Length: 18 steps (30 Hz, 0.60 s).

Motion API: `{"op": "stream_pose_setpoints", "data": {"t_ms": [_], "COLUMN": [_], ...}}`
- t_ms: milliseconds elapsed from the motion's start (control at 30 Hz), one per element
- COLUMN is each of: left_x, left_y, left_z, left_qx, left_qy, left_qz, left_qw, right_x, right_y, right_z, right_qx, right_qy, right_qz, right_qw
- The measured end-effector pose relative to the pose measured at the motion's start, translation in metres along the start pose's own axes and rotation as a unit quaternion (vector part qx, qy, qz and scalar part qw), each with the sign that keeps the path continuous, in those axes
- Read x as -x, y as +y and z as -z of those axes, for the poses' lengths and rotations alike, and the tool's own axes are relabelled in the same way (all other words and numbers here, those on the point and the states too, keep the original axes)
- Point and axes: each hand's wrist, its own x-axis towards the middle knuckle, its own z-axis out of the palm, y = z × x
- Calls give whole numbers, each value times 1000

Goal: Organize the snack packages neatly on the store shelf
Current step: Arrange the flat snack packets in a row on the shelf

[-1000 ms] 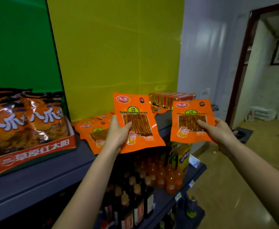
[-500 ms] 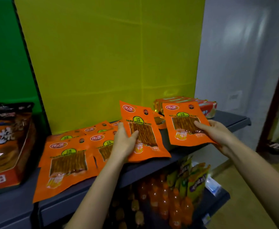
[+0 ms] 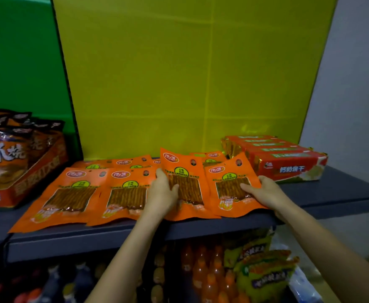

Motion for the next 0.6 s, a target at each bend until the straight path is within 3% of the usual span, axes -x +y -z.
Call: {"op": "stream_pose_setpoints", "data": {"t_ms": [167,400,600], "left_x": [-3,-3,0], "left_y": [7,12,15], "left_z": [-7,-14,-16], "left_qx": [-89,-236,-404], "left_qy": [10,15,80], "left_qz": [27,-5,-65], "left_qw": [996,972,909], "right_x": [-11,-6,5], "right_y": [2,8,-4], "right_z": [5,12,18], "right_qx": [212,389,468], "right_qy": [16,57,100], "right_qz": [41,130,202], "right_qw": [976,910,855]}}
